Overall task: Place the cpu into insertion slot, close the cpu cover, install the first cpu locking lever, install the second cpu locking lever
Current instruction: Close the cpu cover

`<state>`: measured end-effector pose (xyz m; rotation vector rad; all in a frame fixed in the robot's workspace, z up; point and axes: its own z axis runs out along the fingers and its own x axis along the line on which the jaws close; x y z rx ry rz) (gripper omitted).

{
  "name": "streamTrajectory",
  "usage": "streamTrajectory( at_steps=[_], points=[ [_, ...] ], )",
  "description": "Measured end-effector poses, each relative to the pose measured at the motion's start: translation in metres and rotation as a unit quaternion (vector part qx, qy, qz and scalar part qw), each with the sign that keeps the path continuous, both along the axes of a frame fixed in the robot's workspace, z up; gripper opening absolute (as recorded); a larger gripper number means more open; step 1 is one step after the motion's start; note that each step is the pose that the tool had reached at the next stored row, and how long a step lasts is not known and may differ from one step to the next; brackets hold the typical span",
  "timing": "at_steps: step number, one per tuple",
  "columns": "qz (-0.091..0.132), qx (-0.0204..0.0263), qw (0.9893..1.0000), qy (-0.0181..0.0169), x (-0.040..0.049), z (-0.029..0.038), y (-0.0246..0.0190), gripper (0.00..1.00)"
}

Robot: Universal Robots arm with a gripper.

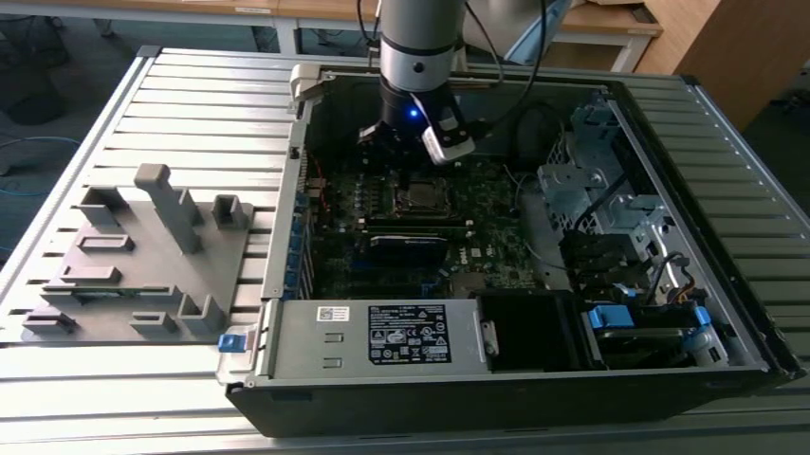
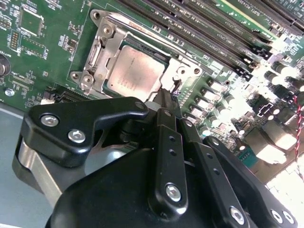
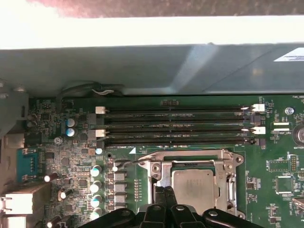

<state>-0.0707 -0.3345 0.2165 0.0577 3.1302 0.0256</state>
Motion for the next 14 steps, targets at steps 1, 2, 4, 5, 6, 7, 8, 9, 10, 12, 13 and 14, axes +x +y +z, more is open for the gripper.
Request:
streamTrajectory(
  at_steps=[1,2,4,5,6,7,8,9,10,12,13,14],
  points=[
    [0.0,0.0001,1.0,0.0,0.0016,-0.0001,0.0,0.1],
    [0.0,0.0001,1.0,-0.0001,0.0034,-0.0001,0.0,0.1],
    [0.0,0.0001,1.0,-0.0001,0.008,-0.0001,0.0001,0.1],
    [0.0,0.0001,1.0,-0.0001,0.0103,-0.0002,0.0001,0.1],
    [0.0,0.0001,1.0,-0.0001,0.0125,-0.0002,0.0001,0.1],
    [0.0,0.0001,1.0,-0.0001,0.0147,-0.0002,0.0001,0.1],
    [0.0,0.0001,1.0,-0.0001,0.017,-0.0002,0.0001,0.1],
    [0.0,0.0001,1.0,-0.0001,0.0193,-0.0003,0.0001,0.1],
    [0.0,0.0001,1.0,-0.0001,0.0216,-0.0003,0.0001,0.1],
    [0.0,0.0001,1.0,-0.0001,0.026,-0.0003,0.0001,0.1],
    [0.0,0.0001,1.0,-0.0001,0.0276,-0.0003,0.0001,0.1],
    [0.0,0.0001,1.0,-0.0001,0.0287,-0.0003,0.0001,0.1]
  ],
)
